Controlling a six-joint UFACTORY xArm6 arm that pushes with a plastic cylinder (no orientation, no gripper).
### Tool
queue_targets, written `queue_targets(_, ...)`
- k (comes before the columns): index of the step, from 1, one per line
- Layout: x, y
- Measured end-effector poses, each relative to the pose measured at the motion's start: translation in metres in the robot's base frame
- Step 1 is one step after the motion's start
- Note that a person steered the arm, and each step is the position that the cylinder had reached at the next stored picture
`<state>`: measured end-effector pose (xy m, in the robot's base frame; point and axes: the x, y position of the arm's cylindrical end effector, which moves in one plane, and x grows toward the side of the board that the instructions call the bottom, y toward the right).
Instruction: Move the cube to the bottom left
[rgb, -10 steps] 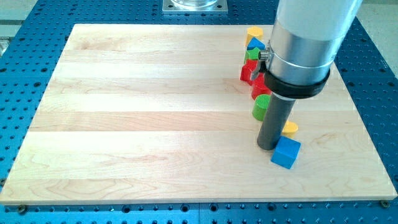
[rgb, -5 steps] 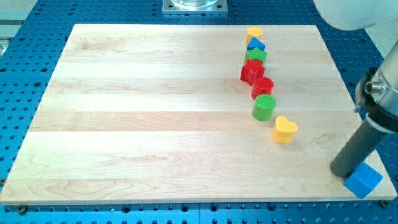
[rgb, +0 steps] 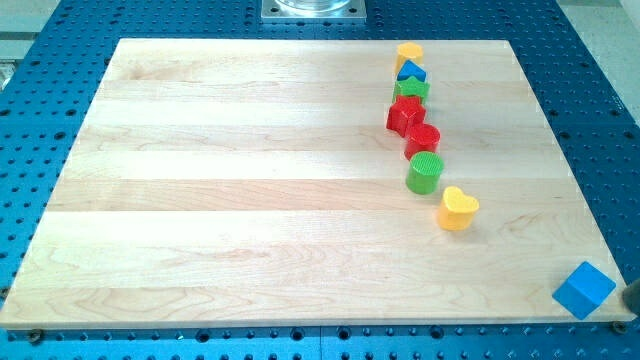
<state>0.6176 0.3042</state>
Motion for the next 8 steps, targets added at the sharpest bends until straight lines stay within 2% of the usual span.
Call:
queue_targets(3, -0.012, -0.156)
queue_targets(5, -0.021, -0.298)
queue_targets(7, -0.054, -0.438)
queue_targets(8, -0.054, -0.493)
